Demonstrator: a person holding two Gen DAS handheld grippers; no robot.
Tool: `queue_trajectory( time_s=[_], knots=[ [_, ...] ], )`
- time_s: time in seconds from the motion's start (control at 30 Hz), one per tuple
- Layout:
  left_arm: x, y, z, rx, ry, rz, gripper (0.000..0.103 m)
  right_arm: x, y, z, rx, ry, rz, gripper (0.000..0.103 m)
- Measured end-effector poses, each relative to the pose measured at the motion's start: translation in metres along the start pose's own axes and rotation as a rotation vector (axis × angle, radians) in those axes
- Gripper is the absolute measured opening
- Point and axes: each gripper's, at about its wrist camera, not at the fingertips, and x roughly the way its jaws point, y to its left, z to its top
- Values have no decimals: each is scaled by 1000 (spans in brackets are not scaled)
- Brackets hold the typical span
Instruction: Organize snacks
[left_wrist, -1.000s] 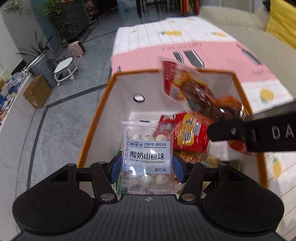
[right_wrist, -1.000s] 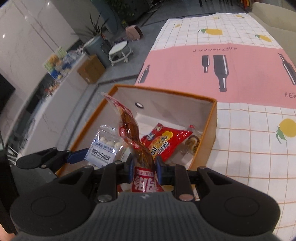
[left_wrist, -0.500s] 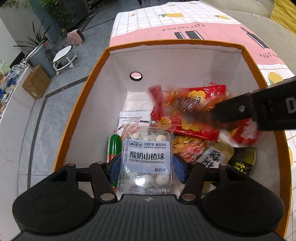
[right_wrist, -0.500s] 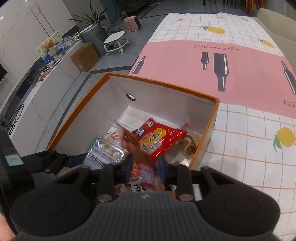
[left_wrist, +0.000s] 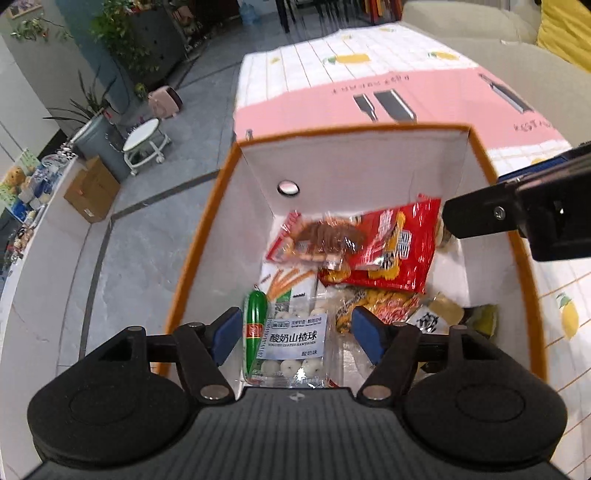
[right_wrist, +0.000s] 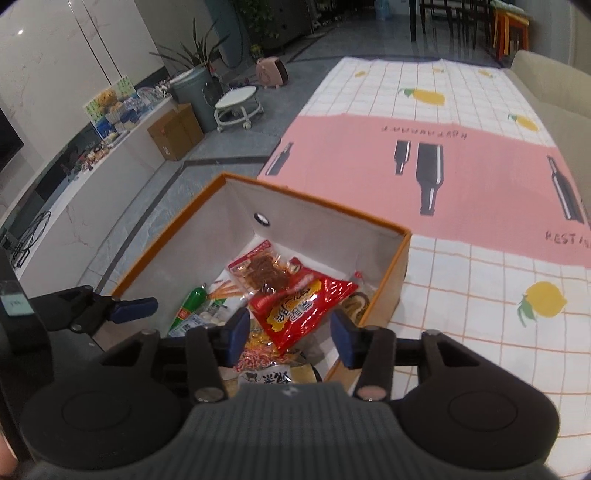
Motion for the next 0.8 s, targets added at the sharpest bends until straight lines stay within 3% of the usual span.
queue_trajectory(
  time_s=[0.43,0.8],
  knots=[
    [-79,7,9,-188,-194,-4,80,-79,-21,-16,-29,-202,-71,66],
    [-137,-17,-5,-291,-345,-4,82,-139,-26,-56,-110,-287,-136,79]
  ],
)
